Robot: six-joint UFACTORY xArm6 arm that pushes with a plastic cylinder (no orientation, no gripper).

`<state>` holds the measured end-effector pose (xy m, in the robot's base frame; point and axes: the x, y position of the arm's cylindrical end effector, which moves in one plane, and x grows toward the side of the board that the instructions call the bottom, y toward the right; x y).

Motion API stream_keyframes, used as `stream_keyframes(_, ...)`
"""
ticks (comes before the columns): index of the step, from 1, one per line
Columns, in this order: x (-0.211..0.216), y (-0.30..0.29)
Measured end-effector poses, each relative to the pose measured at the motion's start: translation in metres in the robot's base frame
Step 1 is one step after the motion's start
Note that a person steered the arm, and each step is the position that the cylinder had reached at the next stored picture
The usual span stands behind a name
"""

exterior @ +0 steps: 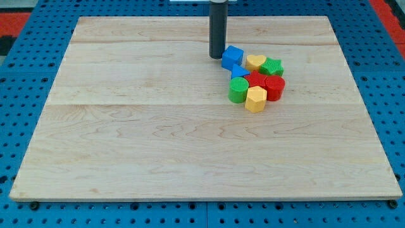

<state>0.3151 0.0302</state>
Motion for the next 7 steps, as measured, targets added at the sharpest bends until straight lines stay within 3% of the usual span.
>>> stream_keyframes(7, 0.024, 0.015)
